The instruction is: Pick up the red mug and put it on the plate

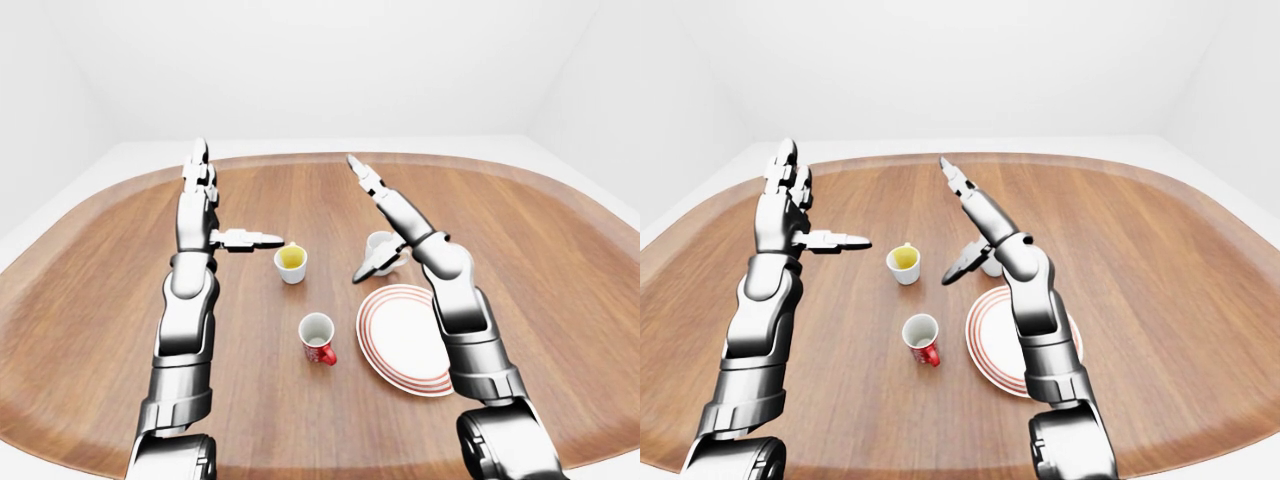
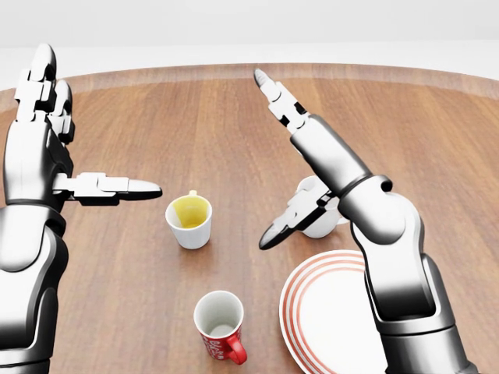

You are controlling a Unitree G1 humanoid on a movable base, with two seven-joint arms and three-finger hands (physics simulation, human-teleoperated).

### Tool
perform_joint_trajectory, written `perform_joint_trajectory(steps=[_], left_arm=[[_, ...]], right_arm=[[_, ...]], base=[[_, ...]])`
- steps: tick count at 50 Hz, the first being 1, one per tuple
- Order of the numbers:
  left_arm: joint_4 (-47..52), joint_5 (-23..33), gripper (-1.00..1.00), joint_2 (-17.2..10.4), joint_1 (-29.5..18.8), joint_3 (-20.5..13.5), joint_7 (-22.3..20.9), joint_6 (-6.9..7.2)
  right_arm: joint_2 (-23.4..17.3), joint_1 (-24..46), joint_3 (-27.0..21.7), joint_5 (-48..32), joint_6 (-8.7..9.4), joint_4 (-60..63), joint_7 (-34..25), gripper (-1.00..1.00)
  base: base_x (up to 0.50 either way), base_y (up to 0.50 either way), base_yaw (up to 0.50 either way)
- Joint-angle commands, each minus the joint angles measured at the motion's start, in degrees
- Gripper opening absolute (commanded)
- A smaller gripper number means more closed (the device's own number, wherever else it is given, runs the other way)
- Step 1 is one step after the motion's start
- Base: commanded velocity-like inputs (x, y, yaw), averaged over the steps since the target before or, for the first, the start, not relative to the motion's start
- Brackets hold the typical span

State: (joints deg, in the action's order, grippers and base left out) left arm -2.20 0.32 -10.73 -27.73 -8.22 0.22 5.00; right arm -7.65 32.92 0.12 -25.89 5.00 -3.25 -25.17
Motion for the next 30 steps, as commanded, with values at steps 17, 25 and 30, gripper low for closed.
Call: perform_joint_trajectory(steps=[17,25,30], left_arm=[[-0.4,-0.3,1.0,-0.3,-0.1,-0.3,-0.1,0.0],[-1.5,-0.4,1.0,-0.3,-0.1,-0.3,-0.1,0.0],[-1.5,-0.4,1.0,-0.4,-0.1,-0.3,-0.1,0.0]], right_arm=[[4.8,3.5,3.2,-5.5,0.0,-18.1,2.7,1.0],[5.9,5.4,3.3,-5.9,0.0,-26.0,4.9,1.0],[6.2,6.8,3.5,-6.1,0.0,-30.9,6.2,1.0]], base=[[0.0,0.0,0.0],[0.0,0.0,0.0],[0.0,0.0,0.0]])
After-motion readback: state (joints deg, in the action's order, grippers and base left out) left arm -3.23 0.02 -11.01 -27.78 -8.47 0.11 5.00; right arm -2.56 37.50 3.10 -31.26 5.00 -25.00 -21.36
